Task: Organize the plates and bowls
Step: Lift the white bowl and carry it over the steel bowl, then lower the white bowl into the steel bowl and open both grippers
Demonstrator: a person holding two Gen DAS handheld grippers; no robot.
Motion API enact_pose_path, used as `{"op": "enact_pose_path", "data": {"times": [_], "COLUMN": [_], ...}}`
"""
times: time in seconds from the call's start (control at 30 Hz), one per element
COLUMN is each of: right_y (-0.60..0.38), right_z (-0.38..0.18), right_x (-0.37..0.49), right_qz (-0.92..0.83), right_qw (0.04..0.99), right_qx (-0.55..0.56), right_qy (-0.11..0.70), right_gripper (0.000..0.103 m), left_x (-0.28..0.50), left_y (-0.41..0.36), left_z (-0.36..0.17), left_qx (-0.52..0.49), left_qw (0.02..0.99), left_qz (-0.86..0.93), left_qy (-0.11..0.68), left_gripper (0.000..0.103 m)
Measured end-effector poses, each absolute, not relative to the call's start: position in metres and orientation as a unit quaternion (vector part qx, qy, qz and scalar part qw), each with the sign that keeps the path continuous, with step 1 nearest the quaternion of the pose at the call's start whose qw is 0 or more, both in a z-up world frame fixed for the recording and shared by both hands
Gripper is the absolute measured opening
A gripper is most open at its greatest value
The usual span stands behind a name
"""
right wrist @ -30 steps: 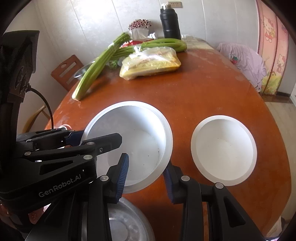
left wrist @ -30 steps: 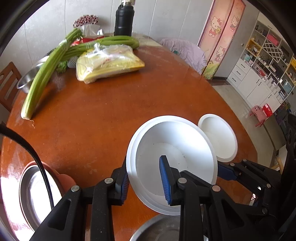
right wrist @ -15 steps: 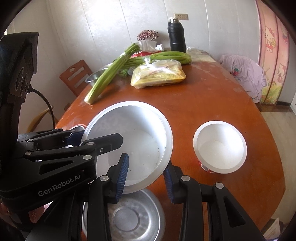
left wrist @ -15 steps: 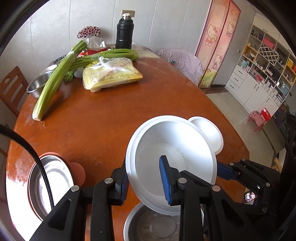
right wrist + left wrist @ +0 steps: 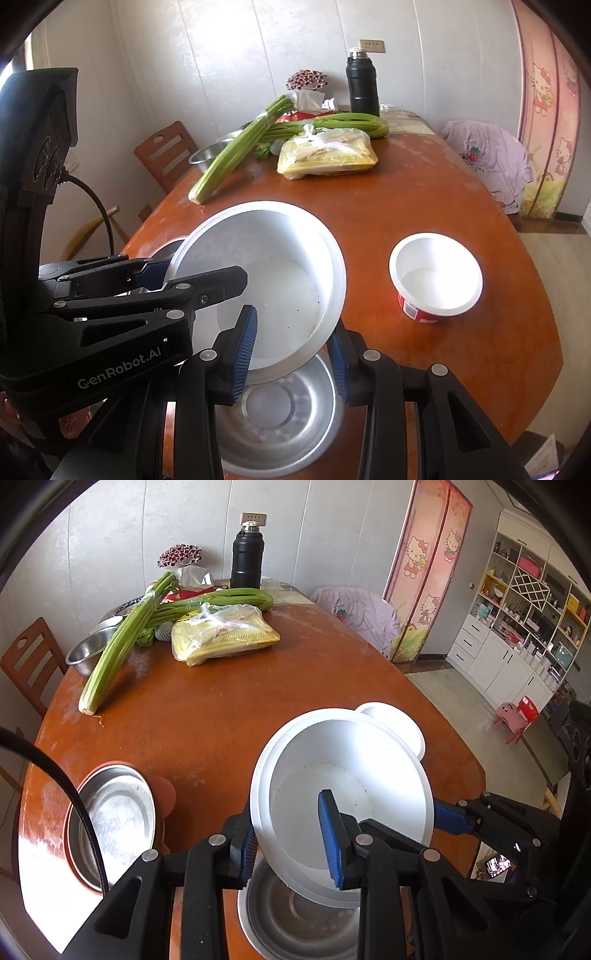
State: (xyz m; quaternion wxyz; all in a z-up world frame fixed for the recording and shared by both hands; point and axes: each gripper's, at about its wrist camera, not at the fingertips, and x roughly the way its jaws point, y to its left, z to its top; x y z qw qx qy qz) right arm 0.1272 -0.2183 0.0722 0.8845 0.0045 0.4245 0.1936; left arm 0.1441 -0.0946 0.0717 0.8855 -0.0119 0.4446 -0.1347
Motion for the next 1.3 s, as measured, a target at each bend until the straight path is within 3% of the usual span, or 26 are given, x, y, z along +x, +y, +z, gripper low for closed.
{"op": "enact_pose_path", "data": {"times": [0.5,1.3], "right_y": [-0.217,-0.215], "right_z": [0.073,0.032], "right_x": [0.097,0.084], "right_qz": [0.204,0.212], "right_qw": [0.885,0.861], "right_qx": [-0.012,-0.043], "right_qy": [0.418,0.460], "right_gripper": [0.040,0.040], "left_x": [0.114,0.108], "left_y": [-0.093,-0.098], "left_z": [0.070,0.019], "left_qx": [-0.014,-0.013], "left_qw": [0.886,0.860], "left_qz": [-0.130,-0.121], "left_qy": [0.444,0.496], "left_gripper": [0.030,0.031]}}
